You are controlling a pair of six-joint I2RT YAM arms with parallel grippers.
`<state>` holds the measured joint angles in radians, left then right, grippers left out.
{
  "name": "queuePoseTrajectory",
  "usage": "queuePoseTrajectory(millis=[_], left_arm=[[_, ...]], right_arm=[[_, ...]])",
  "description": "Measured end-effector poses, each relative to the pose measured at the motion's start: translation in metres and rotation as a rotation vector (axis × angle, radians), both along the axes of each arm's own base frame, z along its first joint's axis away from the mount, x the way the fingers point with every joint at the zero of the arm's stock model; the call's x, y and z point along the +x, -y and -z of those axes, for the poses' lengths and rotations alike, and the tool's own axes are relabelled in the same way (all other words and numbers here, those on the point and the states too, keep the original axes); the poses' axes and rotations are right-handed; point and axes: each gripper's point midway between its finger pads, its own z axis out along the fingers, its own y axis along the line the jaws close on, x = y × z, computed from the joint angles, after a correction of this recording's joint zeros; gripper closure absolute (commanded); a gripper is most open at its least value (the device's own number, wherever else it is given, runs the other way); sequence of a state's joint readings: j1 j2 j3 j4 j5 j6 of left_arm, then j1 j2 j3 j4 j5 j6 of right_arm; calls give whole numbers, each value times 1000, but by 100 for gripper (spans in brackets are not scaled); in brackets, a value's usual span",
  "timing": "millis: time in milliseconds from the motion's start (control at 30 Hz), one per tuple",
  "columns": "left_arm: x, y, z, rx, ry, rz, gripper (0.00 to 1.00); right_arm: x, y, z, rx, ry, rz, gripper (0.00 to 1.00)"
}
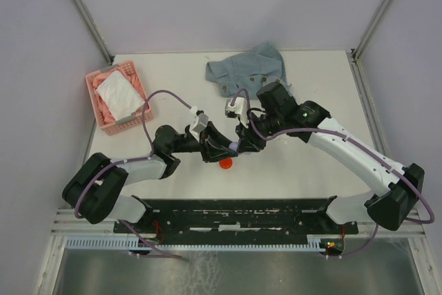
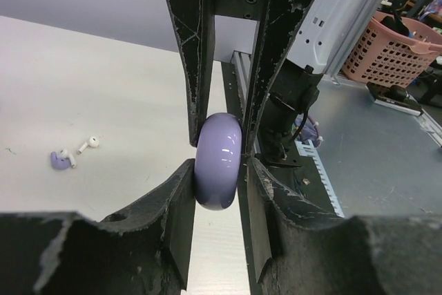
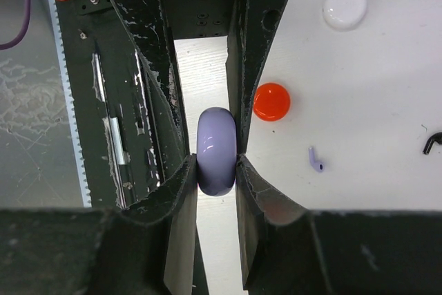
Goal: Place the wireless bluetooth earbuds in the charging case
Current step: Open the charging case.
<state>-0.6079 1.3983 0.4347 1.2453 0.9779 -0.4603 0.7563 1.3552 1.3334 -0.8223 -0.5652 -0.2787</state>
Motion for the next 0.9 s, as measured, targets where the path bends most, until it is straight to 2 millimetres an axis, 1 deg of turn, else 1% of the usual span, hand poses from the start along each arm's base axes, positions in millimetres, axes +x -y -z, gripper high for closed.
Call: queuePoseTrajectory(millis=[200,400,900], left_arm=[[0,0,2,9,-13,0,55],[0,0,4,17,-25,0,55],[0,0,4,17,-26,-3,57]], right_arm=[[2,0,-9,29,36,5,79],[4,-1,-18,58,71,7,79],[2,0,-15,48,60,6,79]])
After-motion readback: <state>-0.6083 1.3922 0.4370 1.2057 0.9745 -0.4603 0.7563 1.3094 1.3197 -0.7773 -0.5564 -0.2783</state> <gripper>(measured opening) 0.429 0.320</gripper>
